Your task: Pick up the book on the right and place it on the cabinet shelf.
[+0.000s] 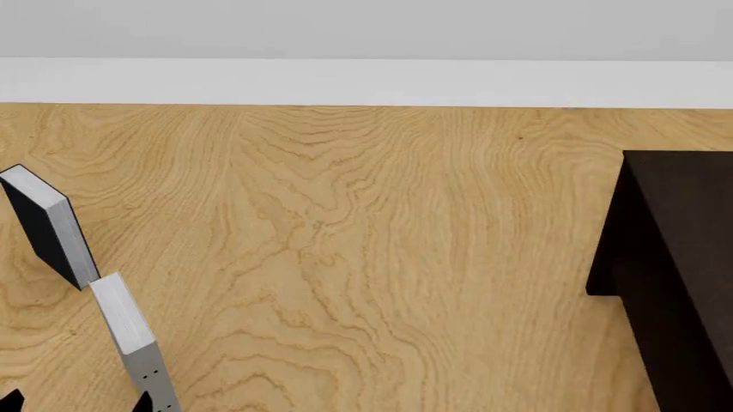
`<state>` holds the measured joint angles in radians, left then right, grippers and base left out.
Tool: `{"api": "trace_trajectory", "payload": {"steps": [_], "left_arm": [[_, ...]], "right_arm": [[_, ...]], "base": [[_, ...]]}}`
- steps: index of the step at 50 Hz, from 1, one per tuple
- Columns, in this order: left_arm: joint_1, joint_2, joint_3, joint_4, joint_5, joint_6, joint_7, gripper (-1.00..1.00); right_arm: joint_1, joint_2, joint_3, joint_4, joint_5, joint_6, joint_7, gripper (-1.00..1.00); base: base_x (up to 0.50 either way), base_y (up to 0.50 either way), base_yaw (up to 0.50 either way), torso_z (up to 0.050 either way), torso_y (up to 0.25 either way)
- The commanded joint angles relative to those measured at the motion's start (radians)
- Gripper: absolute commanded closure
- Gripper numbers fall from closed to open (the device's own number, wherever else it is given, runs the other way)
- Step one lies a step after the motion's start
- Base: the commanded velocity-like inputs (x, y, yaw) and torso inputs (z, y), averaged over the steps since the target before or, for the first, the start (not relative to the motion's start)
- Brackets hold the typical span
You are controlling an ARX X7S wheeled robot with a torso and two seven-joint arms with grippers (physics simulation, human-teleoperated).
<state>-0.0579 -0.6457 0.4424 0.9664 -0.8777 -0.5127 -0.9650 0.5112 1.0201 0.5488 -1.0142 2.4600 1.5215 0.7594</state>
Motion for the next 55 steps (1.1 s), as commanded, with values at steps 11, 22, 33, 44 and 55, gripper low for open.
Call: {"api": "trace_trajectory", "payload": {"steps": [11, 22, 33, 44, 55], "left_arm": [[-0.001, 0.007, -0.004, -0.006, 0.002, -0.005, 0.007, -1.00], [0.017, 0.001, -0.004, -0.006, 0.014, 0.018, 0.014, -1.00], [0.023, -0.004, -0.002, -0.008, 0.020, 0.028, 0.013, -1.00], [0.028, -0.010, -0.002, -0.006, 0.019, 0.034, 0.005, -1.00], [0.028, -0.011, 0.001, -0.011, 0.019, 0.040, 0.004, -1.00]], "right_arm": [[-0.034, -0.051, -0.096, -0.026, -0.307, 0.046, -0.223, -1.00], [0.002, -0.112, -0.223, -0.022, -0.627, 0.035, -0.448, -1.00], [-0.027, -0.174, -0.323, -0.029, -0.972, 0.005, -0.675, -1.00], [-0.060, -0.192, -0.454, 0.001, -1.160, -0.064, -0.772, -1.00], [-0.035, -0.194, -0.524, 0.060, -1.109, -0.037, -0.729, -1.00]], "base": [[0.00, 0.00, 0.00, 0.000, 0.000], [0.00, 0.00, 0.00, 0.000, 0.000], [0.00, 0.00, 0.00, 0.000, 0.000], [0.00, 0.00, 0.00, 0.000, 0.000], [0.00, 0.00, 0.00, 0.000, 0.000]]}}
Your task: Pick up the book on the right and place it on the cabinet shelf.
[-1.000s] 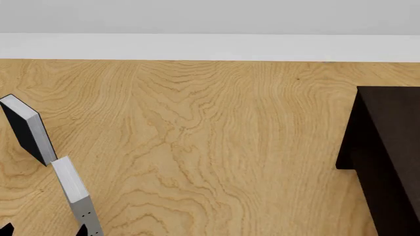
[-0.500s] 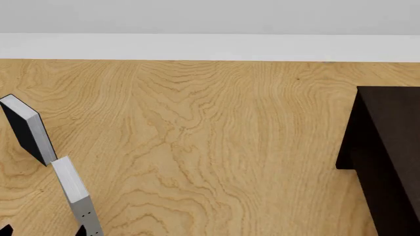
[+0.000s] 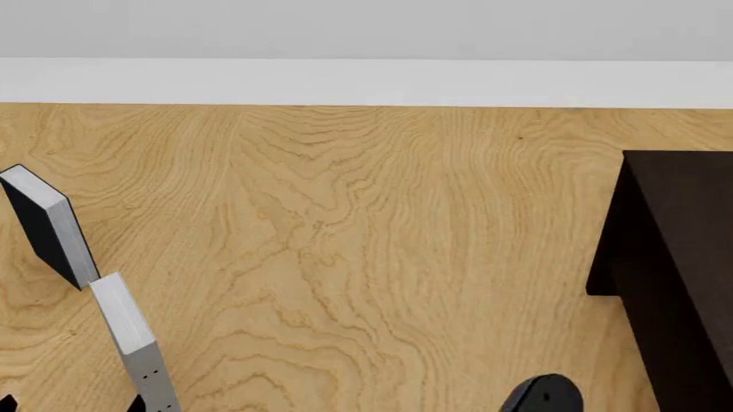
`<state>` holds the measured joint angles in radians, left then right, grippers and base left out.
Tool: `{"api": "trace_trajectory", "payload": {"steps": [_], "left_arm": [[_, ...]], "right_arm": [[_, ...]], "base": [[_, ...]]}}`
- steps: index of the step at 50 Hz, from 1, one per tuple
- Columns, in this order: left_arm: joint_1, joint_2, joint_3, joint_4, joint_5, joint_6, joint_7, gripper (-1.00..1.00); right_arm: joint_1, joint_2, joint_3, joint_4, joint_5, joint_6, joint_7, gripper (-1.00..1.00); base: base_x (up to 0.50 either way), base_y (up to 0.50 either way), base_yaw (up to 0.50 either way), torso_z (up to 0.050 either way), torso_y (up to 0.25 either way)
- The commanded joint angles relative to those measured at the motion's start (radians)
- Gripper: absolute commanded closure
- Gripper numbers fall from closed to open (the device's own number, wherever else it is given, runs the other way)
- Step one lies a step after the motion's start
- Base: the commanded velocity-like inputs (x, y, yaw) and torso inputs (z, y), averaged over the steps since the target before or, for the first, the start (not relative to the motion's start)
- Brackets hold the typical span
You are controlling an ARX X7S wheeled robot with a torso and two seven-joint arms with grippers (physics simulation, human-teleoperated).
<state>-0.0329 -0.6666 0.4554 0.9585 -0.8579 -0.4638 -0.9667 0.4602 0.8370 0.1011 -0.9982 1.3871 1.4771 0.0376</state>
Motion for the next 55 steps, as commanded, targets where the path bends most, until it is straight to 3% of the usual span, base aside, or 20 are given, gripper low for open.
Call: {"api": "trace_trajectory", "payload": {"steps": [1, 25, 55], "left_arm": [[0.004, 0.010, -0.011, -0.004, -0.001, -0.007, 0.006, -1.00], [0.006, 0.002, -0.007, -0.006, 0.000, 0.008, 0.006, -1.00], [0.012, -0.008, -0.002, -0.013, 0.005, 0.026, 0.006, -1.00]], "right_arm": [[0.012, -0.010, -0.084, 0.047, -0.046, 0.006, -0.007, -1.00], [-0.039, 0.040, -0.145, 0.106, -0.022, 0.002, 0.079, -1.00], [-0.133, 0.070, -0.288, 0.146, -0.205, -0.109, -0.001, -1.00]], "base": [[0.00, 0.00, 0.00, 0.000, 0.000], [0.00, 0.00, 0.00, 0.000, 0.000], [0.00, 0.00, 0.00, 0.000, 0.000]]}}
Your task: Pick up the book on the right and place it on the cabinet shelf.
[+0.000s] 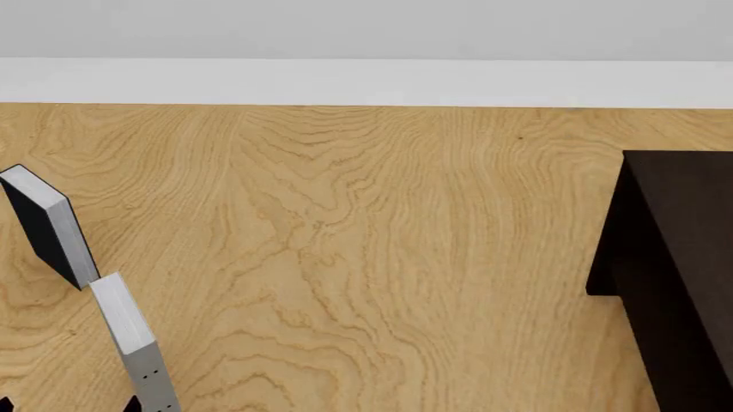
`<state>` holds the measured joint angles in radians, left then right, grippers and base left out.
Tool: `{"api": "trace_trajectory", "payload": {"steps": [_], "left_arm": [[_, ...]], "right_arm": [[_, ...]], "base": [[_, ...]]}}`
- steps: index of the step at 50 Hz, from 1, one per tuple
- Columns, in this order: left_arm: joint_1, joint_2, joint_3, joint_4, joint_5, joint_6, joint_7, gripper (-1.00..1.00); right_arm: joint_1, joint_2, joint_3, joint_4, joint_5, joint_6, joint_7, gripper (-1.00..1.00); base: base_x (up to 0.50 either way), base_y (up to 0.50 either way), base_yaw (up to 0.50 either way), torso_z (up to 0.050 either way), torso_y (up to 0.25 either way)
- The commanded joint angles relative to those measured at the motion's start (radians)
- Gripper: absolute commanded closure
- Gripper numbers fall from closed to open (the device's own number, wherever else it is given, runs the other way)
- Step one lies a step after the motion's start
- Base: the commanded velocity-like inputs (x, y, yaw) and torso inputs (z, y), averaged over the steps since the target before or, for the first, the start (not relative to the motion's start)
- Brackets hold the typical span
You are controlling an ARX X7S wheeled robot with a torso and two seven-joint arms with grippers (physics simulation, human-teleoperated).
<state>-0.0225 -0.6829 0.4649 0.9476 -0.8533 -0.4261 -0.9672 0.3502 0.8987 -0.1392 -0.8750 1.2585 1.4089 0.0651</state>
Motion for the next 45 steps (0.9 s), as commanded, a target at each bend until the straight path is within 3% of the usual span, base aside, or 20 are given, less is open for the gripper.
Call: {"api": "trace_trajectory", "payload": {"steps": [1, 18, 45], "left_arm": [[0.002, 0.008, -0.011, -0.003, 0.001, -0.012, 0.007, -1.00], [0.018, 0.005, -0.007, -0.011, 0.013, 0.007, 0.009, -1.00], [0.032, 0.002, -0.001, -0.016, 0.027, 0.030, 0.013, -1.00]], "right_arm": [[-0.027, 0.010, -0.055, 0.024, -0.090, -0.048, -0.034, -1.00], [-0.063, 0.012, -0.137, 0.081, -0.196, -0.117, -0.083, -1.00], [-0.054, 0.006, -0.168, 0.103, -0.201, -0.128, -0.075, -1.00]], "base": [[0.00, 0.00, 0.00, 0.000, 0.000], [0.00, 0.00, 0.00, 0.000, 0.000], [0.00, 0.00, 0.00, 0.000, 0.000]]}}
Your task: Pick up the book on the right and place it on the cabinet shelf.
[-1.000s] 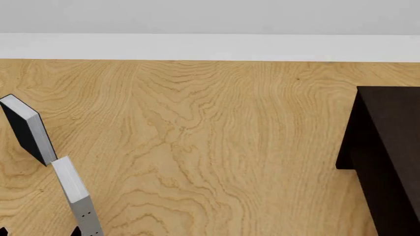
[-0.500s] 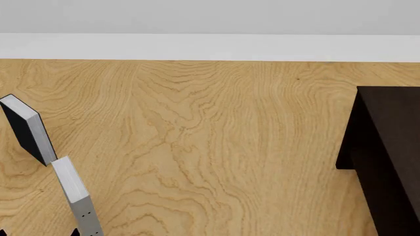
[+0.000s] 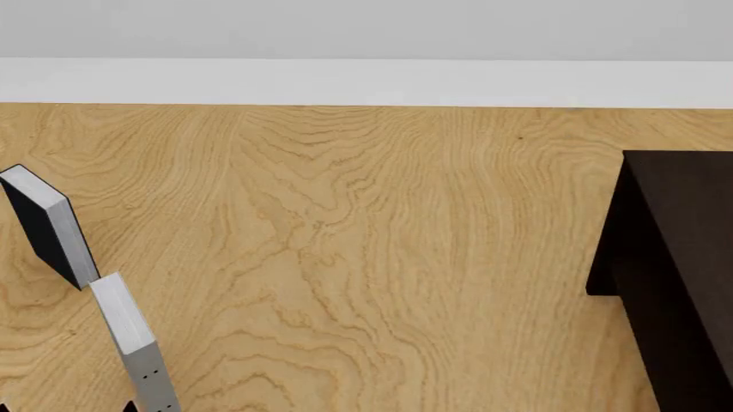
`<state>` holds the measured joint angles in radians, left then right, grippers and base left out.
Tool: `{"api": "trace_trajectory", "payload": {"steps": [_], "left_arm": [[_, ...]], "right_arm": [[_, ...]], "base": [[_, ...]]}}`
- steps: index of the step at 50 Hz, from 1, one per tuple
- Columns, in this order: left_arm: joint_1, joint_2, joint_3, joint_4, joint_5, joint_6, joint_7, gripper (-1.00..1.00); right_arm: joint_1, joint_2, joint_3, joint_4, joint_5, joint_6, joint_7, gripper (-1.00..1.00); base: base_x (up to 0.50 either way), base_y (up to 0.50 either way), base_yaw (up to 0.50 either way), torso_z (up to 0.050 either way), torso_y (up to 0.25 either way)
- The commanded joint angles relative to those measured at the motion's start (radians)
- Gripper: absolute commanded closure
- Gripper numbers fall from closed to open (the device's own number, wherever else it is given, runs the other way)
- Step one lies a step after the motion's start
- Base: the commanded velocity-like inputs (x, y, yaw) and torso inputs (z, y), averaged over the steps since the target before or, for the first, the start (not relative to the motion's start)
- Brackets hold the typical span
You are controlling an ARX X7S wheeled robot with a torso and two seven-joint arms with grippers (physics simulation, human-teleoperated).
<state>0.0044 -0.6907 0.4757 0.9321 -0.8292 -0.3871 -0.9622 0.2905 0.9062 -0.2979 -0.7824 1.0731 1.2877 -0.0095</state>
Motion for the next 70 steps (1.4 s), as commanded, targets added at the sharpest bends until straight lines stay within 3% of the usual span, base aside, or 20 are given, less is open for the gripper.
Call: {"api": "trace_trajectory", "payload": {"steps": [1, 13, 14, 30, 37, 41, 45, 56, 63, 70], "left_arm": [[0.006, 0.009, -0.012, -0.001, 0.003, -0.008, 0.007, -1.00], [0.009, 0.006, -0.010, -0.003, 0.005, 0.000, 0.010, -1.00], [0.010, 0.005, -0.010, -0.003, 0.005, 0.000, 0.009, -1.00], [-0.015, 0.001, -0.006, 0.011, -0.014, -0.018, -0.008, -1.00], [-0.022, -0.001, -0.005, 0.009, -0.019, -0.024, -0.011, -1.00], [-0.026, 0.001, -0.001, 0.006, -0.019, -0.025, -0.011, -1.00], [-0.028, 0.002, 0.001, 0.004, -0.019, -0.026, -0.012, -1.00], [-0.027, 0.002, 0.003, -0.004, -0.018, -0.020, -0.012, -1.00], [-0.022, 0.001, 0.004, -0.006, -0.016, -0.015, -0.012, -1.00], [-0.014, 0.000, 0.006, -0.006, -0.009, -0.006, -0.009, -1.00]], "right_arm": [[0.005, -0.002, -0.011, 0.013, -0.020, -0.010, -0.001, -1.00], [-0.007, 0.001, -0.022, 0.029, -0.030, -0.030, -0.005, -1.00], [-0.006, -0.003, -0.016, 0.036, -0.024, -0.026, 0.005, 1.00], [0.020, 0.019, -0.022, -0.019, -0.084, -0.077, 0.019, 1.00], [0.139, -0.023, 0.133, -0.071, 0.194, 0.076, 0.265, 1.00], [0.287, -0.038, 0.148, -0.048, 0.467, 0.139, 0.511, 1.00], [0.371, -0.042, 0.134, 0.004, 0.620, 0.093, 0.671, 1.00], [0.455, -0.086, 0.117, 0.067, 0.618, 0.044, 0.789, 1.00], [0.582, -0.141, 0.037, 0.112, 0.575, 0.080, 0.903, 1.00], [0.687, -0.205, -0.062, 0.124, 0.445, 0.140, 0.841, 1.00]], "base": [[0.00, 0.00, 0.00, 0.000, 0.000], [0.00, 0.00, 0.00, 0.000, 0.000], [0.00, 0.00, 0.00, 0.000, 0.000], [0.00, 0.00, 0.00, 0.000, 0.000], [0.00, 0.00, 0.00, 0.000, 0.000], [0.00, 0.00, 0.00, 0.000, 0.000], [0.00, 0.00, 0.00, 0.000, 0.000], [0.00, 0.00, 0.00, 0.000, 0.000], [0.00, 0.00, 0.00, 0.000, 0.000], [0.00, 0.00, 0.00, 0.000, 0.002]]}}
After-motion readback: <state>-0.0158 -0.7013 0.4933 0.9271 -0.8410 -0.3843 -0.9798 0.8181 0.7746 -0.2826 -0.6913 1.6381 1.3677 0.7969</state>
